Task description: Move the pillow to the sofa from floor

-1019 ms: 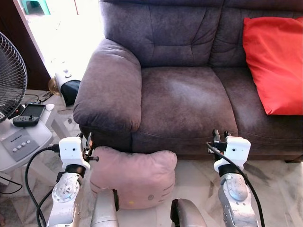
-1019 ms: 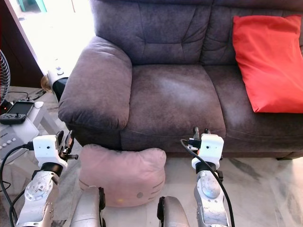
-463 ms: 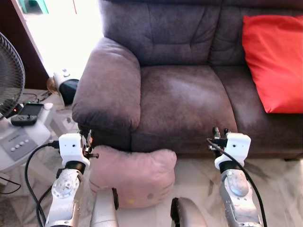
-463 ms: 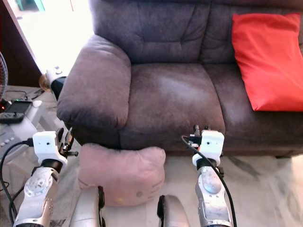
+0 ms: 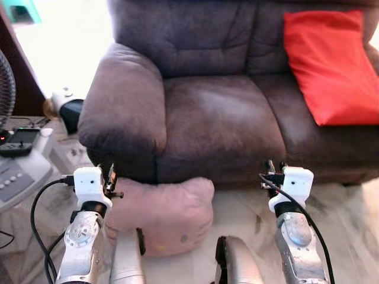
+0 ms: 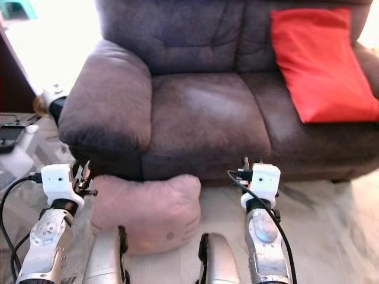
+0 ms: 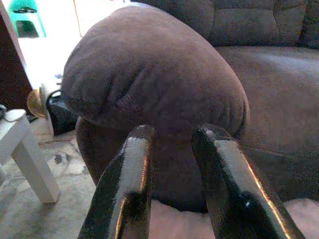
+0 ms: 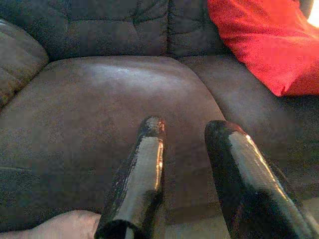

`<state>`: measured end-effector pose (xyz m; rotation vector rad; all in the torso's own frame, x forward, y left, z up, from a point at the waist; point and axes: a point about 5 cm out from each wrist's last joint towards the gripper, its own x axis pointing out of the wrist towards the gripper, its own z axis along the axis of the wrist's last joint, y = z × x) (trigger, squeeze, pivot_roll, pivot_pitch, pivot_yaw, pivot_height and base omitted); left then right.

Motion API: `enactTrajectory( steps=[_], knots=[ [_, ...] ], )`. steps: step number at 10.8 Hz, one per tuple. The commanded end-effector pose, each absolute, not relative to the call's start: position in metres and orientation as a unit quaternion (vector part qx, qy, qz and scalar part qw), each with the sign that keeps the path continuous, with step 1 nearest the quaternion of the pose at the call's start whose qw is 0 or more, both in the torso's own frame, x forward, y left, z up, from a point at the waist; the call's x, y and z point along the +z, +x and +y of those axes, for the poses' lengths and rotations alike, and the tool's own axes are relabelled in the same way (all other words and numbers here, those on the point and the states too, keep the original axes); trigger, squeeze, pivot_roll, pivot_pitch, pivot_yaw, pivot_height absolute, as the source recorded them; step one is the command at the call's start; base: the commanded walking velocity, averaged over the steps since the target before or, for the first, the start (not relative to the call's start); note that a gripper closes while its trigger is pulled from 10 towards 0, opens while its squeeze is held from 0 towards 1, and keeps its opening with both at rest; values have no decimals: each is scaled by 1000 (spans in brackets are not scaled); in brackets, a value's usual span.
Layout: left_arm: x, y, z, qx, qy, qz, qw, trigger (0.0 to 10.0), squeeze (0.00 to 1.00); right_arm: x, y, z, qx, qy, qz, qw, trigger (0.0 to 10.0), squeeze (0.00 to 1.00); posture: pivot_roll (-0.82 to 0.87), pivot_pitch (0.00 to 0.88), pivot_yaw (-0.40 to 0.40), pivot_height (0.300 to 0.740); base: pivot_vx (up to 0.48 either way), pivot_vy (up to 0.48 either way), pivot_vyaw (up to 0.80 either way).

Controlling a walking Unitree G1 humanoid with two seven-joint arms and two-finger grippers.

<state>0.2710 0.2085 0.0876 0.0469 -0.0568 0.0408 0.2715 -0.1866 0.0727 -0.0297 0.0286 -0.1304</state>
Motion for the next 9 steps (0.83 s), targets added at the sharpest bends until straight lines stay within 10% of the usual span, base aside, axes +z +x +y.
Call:
enactTrajectory(
  steps=[1, 9],
  knots=[
    [93, 273, 206, 16, 22, -36, 999, 10000, 0, 74, 273, -191, -68, -16, 17, 997, 10000, 0, 62, 89, -70, 553, 0, 0, 0],
    [95, 275, 203, 14, 19, -36, 999, 10000, 0, 74, 275, -190, -61, -11, 17, 998, 10000, 0, 64, 88, -71, 523, 0, 0, 0]
  ],
)
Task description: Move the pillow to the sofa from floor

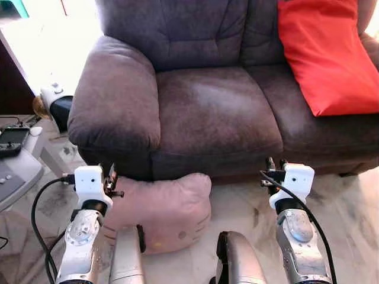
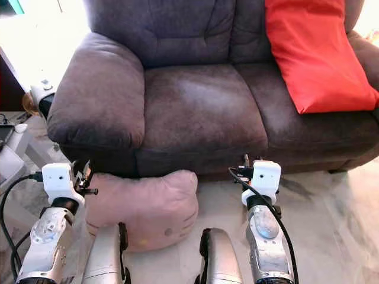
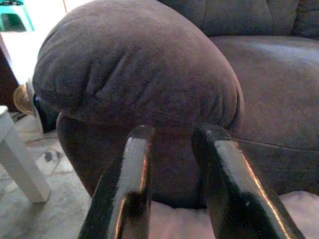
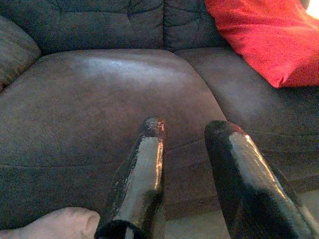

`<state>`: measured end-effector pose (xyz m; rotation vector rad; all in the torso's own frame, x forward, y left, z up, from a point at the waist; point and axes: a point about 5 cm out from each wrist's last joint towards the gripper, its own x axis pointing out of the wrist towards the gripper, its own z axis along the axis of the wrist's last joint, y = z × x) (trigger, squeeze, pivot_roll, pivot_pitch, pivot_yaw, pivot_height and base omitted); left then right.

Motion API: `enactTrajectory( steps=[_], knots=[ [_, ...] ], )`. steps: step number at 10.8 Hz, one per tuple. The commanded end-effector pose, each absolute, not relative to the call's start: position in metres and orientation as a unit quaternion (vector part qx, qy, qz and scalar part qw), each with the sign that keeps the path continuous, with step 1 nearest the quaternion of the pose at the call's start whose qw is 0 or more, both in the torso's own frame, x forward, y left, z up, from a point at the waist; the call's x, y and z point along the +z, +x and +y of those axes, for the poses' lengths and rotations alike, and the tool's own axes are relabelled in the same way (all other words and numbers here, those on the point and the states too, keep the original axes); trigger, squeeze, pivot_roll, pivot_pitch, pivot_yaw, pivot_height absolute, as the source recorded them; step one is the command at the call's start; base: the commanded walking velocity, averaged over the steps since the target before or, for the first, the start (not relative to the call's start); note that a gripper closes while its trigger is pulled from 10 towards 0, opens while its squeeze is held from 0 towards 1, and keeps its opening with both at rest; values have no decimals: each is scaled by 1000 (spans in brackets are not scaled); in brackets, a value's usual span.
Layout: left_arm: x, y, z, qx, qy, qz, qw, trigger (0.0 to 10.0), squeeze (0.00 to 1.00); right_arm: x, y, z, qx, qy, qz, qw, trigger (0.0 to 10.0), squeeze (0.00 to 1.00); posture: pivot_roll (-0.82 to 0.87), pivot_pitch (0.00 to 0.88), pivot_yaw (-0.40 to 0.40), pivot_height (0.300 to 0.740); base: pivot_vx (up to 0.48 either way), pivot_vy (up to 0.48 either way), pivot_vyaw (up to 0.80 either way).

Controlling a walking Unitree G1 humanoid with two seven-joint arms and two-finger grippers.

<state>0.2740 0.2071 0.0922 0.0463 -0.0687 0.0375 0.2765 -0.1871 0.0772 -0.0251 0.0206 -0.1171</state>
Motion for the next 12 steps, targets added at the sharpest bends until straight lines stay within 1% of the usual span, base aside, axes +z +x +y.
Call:
enactTrajectory(
  steps=[1, 6, 7, 12],
  knots=[
    [95, 275, 203, 14, 19, -35, 999, 10000, 0, 73, 275, -189, -59, -10, 19, 998, 10000, 0, 62, 89, -71, 523, 0, 0, 0],
    [93, 275, 201, 11, 19, -30, 999, 10000, 0, 73, 275, -186, -48, -21, 20, 998, 10000, 0, 63, 91, -72, 523, 0, 0, 0],
    [93, 275, 201, 9, 20, -29, 999, 10000, 0, 74, 275, -183, -37, -31, 18, 999, 10000, 0, 63, 91, -72, 523, 0, 0, 575],
    [95, 277, 200, 8, 21, -29, 999, 10000, 0, 72, 275, -181, -35, -27, 23, 999, 10000, 0, 63, 95, -71, 523, 0, 0, 800]
  ],
)
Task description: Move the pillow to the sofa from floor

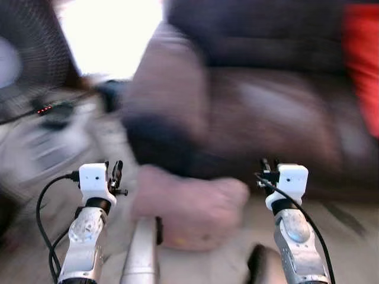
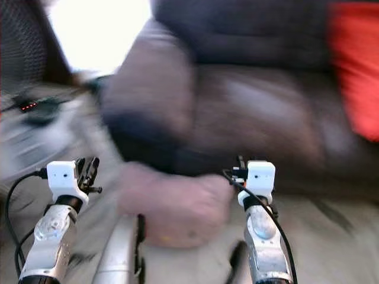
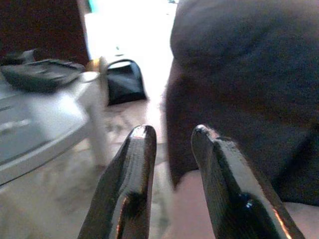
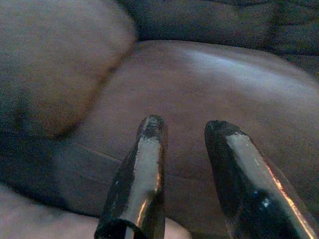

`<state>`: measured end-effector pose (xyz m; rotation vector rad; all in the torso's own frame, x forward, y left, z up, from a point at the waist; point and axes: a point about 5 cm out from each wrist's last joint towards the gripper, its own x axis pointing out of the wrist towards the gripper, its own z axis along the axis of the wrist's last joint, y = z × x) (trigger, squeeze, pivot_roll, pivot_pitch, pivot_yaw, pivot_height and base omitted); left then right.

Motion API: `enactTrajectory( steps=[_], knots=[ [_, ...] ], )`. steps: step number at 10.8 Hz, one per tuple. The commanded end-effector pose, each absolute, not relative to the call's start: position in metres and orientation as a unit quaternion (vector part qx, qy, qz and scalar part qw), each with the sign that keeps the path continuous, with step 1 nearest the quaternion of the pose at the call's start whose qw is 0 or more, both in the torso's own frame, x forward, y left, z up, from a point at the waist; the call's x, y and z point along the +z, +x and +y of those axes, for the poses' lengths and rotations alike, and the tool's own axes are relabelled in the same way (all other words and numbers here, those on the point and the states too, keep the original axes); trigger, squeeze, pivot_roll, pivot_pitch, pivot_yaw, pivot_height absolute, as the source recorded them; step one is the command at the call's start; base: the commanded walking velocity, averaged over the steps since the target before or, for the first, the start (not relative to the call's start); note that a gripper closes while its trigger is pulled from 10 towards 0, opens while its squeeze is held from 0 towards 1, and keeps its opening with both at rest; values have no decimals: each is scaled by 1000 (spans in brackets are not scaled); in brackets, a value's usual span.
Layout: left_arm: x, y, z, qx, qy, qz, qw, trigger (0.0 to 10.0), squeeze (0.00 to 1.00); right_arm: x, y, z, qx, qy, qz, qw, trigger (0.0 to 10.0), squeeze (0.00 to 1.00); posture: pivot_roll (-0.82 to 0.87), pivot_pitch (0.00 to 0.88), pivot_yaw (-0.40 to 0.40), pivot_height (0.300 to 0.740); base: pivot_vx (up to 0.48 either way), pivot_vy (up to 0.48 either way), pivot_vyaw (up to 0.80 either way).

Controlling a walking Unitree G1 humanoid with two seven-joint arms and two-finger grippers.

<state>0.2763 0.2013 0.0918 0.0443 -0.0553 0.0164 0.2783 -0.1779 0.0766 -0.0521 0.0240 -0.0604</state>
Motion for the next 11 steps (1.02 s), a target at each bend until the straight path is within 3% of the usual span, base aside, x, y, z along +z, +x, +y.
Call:
enactTrajectory(
  steps=[1, 7, 9, 11],
  knots=[
    [94, 277, 199, 7, 20, -29, 999, 10000, 0, 71, 275, -182, -38, -27, 26, 999, 10000, 0, 62, 95, -71, 523, 0, 0, 0],
    [95, 278, 197, 1, 16, -31, 999, 10000, 0, 65, 275, -182, -39, -17, 42, 998, 10000, 0, 63, 96, -72, 523, 0, 0, 0],
    [91, 279, 196, 0, 17, -17, 1000, 10000, 0, 48, 274, -180, -18, -41, 100, 994, 10000, 0, 59, 99, -72, 523, 0, 0, 0],
    [83, 279, 195, 0, 15, -6, 1000, 10000, 0, 52, 272, -183, -34, -9, 62, 997, 10000, 0, 58, 98, -74, 523, 0, 0, 0]
  ],
)
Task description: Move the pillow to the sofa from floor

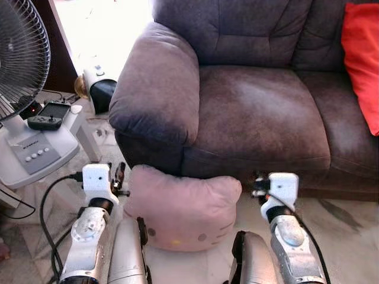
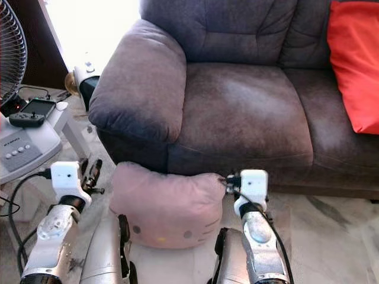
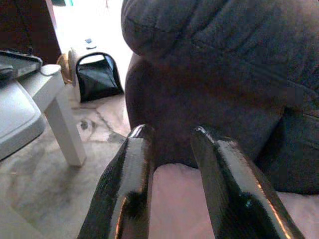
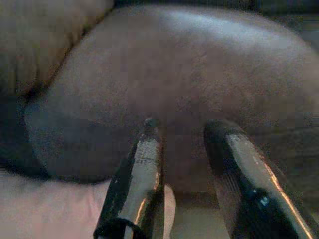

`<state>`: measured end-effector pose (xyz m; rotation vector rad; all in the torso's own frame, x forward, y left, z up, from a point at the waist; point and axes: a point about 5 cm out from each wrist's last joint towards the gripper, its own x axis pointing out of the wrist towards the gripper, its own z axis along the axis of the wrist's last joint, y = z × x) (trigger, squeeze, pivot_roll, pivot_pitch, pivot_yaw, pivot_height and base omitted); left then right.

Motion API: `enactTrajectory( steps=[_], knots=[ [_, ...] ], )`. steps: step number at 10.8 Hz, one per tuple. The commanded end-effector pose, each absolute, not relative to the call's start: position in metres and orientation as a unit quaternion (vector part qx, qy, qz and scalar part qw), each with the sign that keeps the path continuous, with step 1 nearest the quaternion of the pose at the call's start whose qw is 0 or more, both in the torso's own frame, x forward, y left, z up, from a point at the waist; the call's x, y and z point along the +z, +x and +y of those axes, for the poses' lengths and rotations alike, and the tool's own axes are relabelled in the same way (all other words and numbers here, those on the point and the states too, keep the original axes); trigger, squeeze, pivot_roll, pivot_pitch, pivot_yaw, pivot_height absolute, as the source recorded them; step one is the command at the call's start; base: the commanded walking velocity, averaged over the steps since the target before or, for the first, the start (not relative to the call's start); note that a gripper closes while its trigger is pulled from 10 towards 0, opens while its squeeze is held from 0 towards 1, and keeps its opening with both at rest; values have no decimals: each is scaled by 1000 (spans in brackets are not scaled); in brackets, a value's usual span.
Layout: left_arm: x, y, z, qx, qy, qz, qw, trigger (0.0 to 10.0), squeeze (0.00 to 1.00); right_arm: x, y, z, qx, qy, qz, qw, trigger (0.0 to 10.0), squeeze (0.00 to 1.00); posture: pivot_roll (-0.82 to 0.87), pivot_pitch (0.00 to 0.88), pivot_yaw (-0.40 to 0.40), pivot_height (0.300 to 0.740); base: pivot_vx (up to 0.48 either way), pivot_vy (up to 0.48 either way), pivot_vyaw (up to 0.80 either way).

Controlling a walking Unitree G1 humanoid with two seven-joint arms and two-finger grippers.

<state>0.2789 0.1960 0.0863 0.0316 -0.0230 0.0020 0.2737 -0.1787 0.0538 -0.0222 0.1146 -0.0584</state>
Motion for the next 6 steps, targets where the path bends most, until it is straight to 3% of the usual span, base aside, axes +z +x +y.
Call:
enactTrajectory(
  steps=[1, 3, 6],
  knots=[
    [82, 278, 195, -1, 13, -5, 1000, 10000, 0, 56, 270, -187, -58, -15, 44, 997, 10000, 0, 56, 97, -73, 523, 0, 0, 0],
    [78, 275, 194, -15, 16, 1, 1000, 10000, 0, 56, 259, -208, -149, -15, 30, 988, 10000, 0, 56, 88, -70, 523, 0, 0, 0],
    [74, 273, 194, -16, 20, 8, 1000, 10000, 0, 34, 253, -197, -114, -5, 79, 990, 10000, 0, 61, 79, -70, 523, 0, 0, 0]
  ],
)
